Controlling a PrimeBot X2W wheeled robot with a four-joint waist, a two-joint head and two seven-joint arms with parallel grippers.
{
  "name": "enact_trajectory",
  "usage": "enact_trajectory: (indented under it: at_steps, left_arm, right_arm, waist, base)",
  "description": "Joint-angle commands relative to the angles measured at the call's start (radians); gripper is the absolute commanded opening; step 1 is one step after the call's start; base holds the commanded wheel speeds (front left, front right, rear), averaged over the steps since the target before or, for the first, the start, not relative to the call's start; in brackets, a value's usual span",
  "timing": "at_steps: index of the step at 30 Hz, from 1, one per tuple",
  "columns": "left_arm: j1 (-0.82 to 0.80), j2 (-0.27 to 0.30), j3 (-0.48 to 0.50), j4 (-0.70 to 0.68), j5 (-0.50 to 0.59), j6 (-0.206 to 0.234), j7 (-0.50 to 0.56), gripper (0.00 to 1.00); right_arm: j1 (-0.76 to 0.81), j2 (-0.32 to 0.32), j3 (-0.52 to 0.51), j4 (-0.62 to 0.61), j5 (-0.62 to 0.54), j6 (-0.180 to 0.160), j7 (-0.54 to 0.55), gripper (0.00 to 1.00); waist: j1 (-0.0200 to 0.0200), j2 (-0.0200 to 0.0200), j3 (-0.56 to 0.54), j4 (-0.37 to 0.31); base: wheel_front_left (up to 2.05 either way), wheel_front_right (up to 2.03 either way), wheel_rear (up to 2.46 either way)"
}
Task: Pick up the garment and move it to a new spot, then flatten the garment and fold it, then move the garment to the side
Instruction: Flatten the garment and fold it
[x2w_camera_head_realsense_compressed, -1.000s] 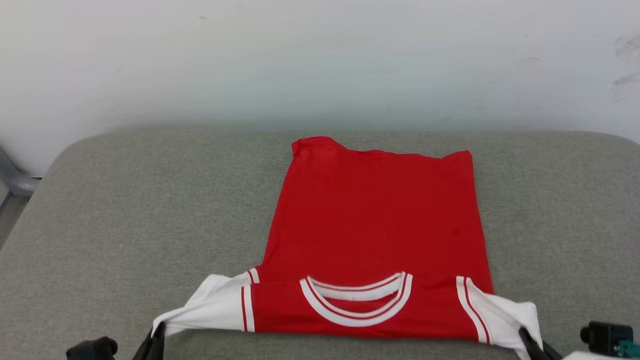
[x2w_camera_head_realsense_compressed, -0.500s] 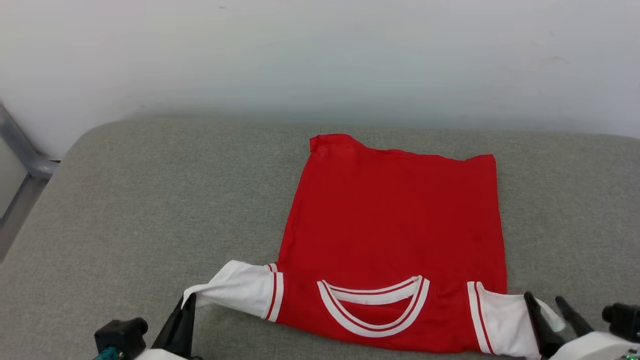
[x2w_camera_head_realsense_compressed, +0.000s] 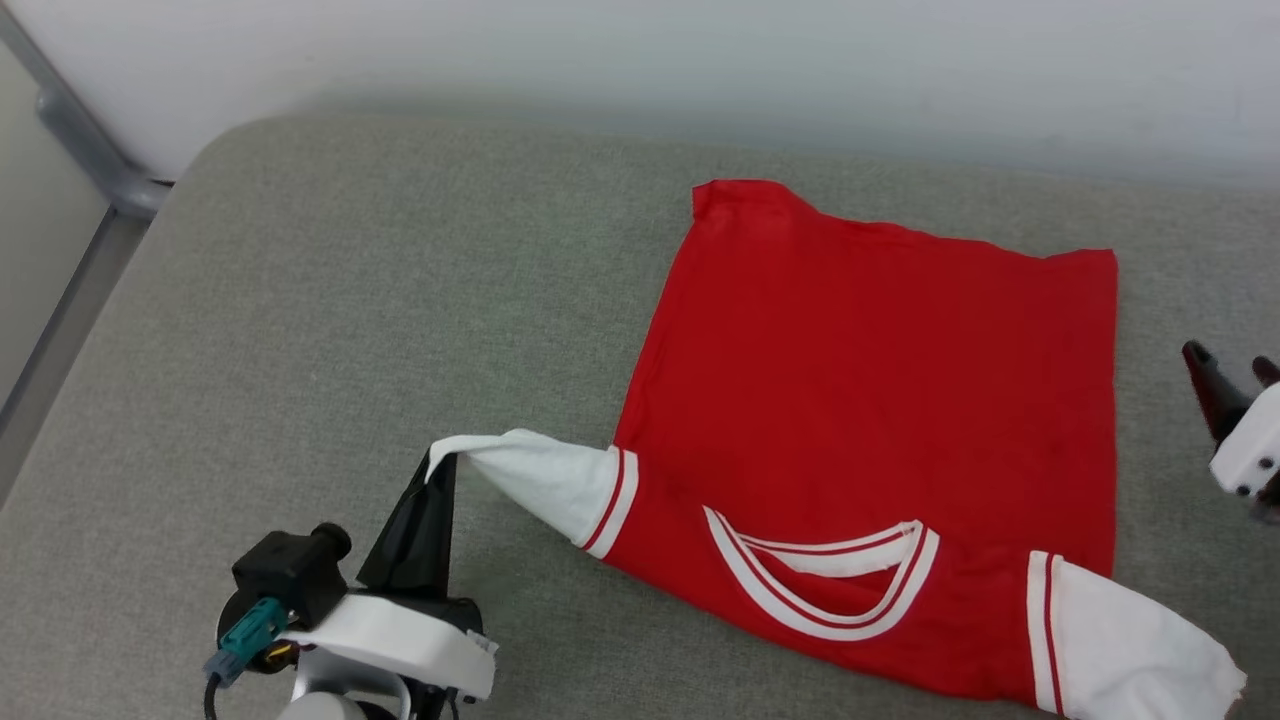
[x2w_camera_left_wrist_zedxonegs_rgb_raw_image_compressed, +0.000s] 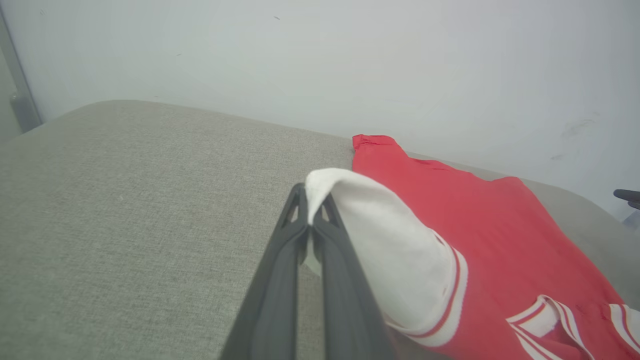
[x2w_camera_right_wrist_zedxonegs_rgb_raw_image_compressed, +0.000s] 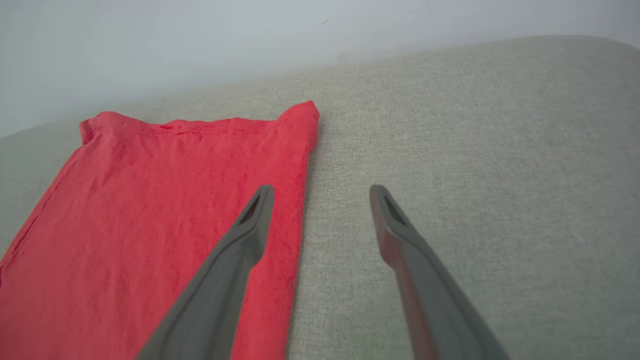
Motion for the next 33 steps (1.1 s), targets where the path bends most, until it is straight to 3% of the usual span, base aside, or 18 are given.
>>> enact_trajectory:
  at_steps: [1,7,15,20,27,28,29,30,33]
  left_arm:
    - [-0.029,-0.011,-0.010,-0.012,0.008,-0.003,-0.006,0.00]
    - [-0.109,-0.042,-0.037,-0.030,0.026,-0.028,-0.012,0.00]
    - [-0.181,-0.090,-0.047,-0.032,0.045,-0.063,-0.021,0.00]
    - [-0.209,-0.119,-0.043,-0.021,0.056,-0.089,-0.024,0.00]
    - [-0.212,-0.151,-0.013,-0.012,0.074,-0.114,-0.025,0.00]
    - [-0.211,-0.156,-0.010,-0.010,0.077,-0.117,-0.025,0.00]
    - [-0.210,-0.159,-0.007,-0.008,0.079,-0.123,-0.025,0.00]
    - [-0.209,-0.162,-0.004,-0.006,0.080,-0.125,-0.025,0.00]
    - [-0.201,-0.167,0.007,0.005,0.088,-0.132,-0.025,0.00]
  right_arm:
    - [-0.071,-0.028,-0.008,0.044,-0.007,-0.001,0.059,1.00]
    - [-0.313,-0.109,-0.021,0.176,-0.057,0.000,0.260,1.00]
    - [-0.531,-0.138,-0.020,0.262,-0.154,-0.001,0.413,1.00]
    - [-0.566,-0.137,-0.040,0.320,-0.189,-0.001,0.478,1.00]
    - [-0.478,-0.084,-0.098,0.472,-0.231,-0.001,0.673,1.00]
    - [-0.475,-0.079,-0.105,0.480,-0.243,-0.001,0.688,0.65]
    - [-0.475,-0.074,-0.113,0.481,-0.251,-0.001,0.692,0.44]
    - [-0.477,-0.070,-0.119,0.480,-0.258,-0.001,0.691,0.00]
    - [-0.496,-0.061,-0.121,0.447,-0.262,-0.001,0.658,0.00]
  waist:
    - [-0.0002,-0.0001,0.064,0.050]
    - [-0.0002,-0.0001,0.165,0.110]
    - [-0.0002,-0.0001,0.291,0.154]
    - [-0.0002,-0.0001,0.341,0.175]
    - [-0.0002,-0.0001,0.362,0.179]
    - [-0.0002,-0.0001,0.362,0.179]
    - [-0.0002,-0.0001,0.363,0.180]
    - [-0.0002,-0.0001,0.363,0.180]
    - [-0.0002,-0.0001,0.349,0.178]
  base:
    - [0.00,0.00,0.00]
    - [0.00,0.00,0.00]
    - [0.00,0.00,0.00]
    - [0.00,0.00,0.00]
    - [0.00,0.00,0.00]
    - [0.00,0.00,0.00]
    - [0.00,0.00,0.00]
    - [0.00,0.00,0.00]
    - [0.00,0.00,0.00]
